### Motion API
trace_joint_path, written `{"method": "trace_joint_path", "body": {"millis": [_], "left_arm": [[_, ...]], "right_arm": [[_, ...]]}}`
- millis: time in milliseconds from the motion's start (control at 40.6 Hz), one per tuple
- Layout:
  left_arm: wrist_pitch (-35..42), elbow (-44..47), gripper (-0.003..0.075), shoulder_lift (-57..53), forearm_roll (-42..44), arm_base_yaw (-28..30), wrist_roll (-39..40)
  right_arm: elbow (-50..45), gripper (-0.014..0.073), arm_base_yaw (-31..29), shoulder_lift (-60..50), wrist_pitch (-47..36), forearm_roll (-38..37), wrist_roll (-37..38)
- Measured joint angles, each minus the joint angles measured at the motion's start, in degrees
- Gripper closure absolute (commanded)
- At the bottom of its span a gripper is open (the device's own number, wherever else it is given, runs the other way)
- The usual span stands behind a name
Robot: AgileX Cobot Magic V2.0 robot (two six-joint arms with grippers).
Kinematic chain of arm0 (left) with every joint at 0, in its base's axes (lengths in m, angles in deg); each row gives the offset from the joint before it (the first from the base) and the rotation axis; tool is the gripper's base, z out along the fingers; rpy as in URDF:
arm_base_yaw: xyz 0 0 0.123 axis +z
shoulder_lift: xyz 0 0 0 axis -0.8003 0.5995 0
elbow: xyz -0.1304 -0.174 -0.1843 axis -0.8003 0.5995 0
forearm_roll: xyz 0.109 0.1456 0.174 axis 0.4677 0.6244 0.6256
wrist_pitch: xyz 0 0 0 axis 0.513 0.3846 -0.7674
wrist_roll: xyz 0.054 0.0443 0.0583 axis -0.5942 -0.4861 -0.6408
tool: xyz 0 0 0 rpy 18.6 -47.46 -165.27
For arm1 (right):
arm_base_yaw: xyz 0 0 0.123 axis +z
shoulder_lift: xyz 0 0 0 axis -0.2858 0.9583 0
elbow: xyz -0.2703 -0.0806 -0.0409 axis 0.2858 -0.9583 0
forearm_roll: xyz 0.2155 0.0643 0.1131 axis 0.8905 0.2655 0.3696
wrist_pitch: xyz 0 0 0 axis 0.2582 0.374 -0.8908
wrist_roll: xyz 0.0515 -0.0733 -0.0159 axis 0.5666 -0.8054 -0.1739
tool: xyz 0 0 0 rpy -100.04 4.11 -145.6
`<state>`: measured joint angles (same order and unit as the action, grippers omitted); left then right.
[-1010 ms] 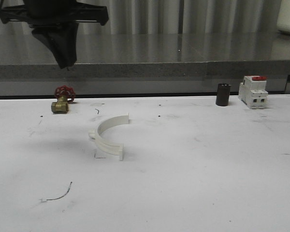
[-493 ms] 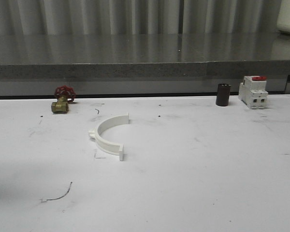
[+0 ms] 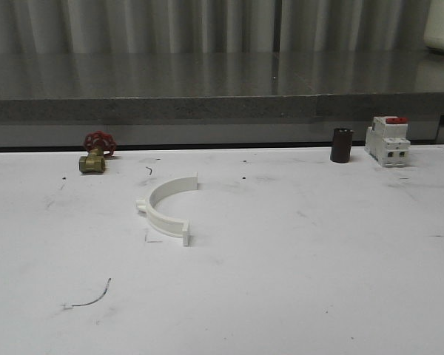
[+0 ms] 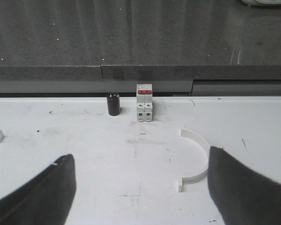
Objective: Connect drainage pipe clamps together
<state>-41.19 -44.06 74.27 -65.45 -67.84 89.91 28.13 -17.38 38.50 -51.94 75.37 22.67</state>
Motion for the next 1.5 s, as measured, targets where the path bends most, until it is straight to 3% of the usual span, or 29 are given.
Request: {"method": "trace_joint_path", "body": {"millis": [394,1502], "left_arm": [[0.00,4.97,0.0741,-20.34,1.42,0.09,0.00],[0.00,5.10,0.0741,-20.75,1.50,0.09,0.00]], "right_arm": [[0.00,0.0001,0.00,0.00,0.00,0.00,0.00],[0.00,0.0001,0.00,0.00,0.00,0.00,0.00]]}}
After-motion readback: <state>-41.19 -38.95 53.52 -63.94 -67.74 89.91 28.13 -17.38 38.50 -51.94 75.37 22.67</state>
